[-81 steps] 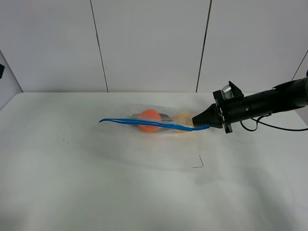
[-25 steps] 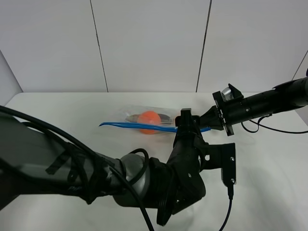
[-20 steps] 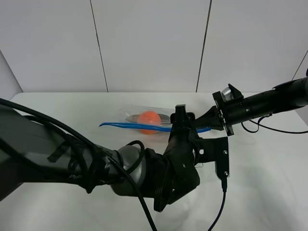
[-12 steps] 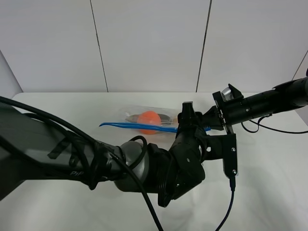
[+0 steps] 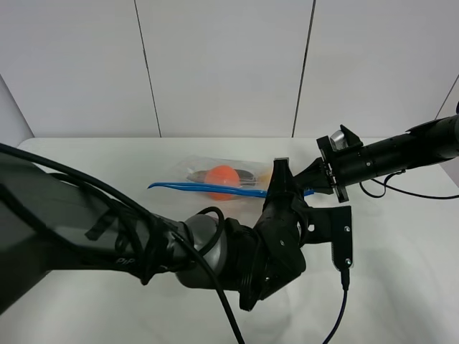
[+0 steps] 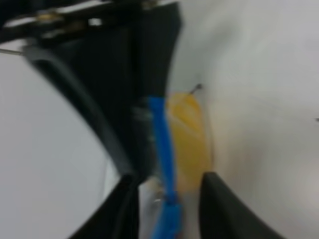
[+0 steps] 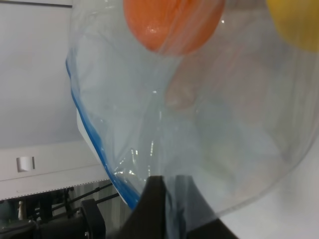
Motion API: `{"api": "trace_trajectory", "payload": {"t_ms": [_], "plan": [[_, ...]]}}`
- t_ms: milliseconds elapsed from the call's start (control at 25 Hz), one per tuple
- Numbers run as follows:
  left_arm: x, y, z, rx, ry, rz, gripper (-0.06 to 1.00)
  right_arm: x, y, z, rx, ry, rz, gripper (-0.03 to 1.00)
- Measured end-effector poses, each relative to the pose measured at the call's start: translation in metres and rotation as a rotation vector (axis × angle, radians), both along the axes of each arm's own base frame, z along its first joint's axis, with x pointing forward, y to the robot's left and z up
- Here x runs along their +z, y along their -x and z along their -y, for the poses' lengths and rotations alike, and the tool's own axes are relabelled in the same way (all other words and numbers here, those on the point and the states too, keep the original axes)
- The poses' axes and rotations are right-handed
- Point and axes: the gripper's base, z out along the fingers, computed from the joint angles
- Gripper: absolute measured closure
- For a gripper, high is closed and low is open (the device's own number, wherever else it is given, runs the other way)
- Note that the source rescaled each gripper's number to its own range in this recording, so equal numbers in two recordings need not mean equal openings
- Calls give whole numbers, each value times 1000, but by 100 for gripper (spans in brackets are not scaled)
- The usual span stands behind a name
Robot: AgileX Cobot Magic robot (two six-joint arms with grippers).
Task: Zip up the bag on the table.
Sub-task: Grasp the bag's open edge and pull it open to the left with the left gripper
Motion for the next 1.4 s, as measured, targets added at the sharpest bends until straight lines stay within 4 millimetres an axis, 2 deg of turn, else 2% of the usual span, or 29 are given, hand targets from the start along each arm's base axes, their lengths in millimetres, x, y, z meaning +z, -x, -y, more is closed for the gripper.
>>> {"api": "trace_trajectory", "payload": {"t_ms": [200,400,680,1120,1200,1320,1400], "plan": [[-5,0,1,-14,-19,-1,71,0,0,0,5,5,0,97],[-5,-1,0,-38,-59,25,72,0,0,0,5,5,0,97],[-4,-11,-6,0,-68,43,72,4,1,0,4,8,11,97],[-4,-12,-6,-1,-72,50,72,9,2,1,14,23,21,97],[-4,-12,-6,-2,-74,52,77,9,2,1,16,25,21,97],[-3,-12,-6,3,-79,63,92,9,2,1,17,25,20,97],[-3,-11,-6,1,-89,76,94,9,2,1,18,24,20,97]]}}
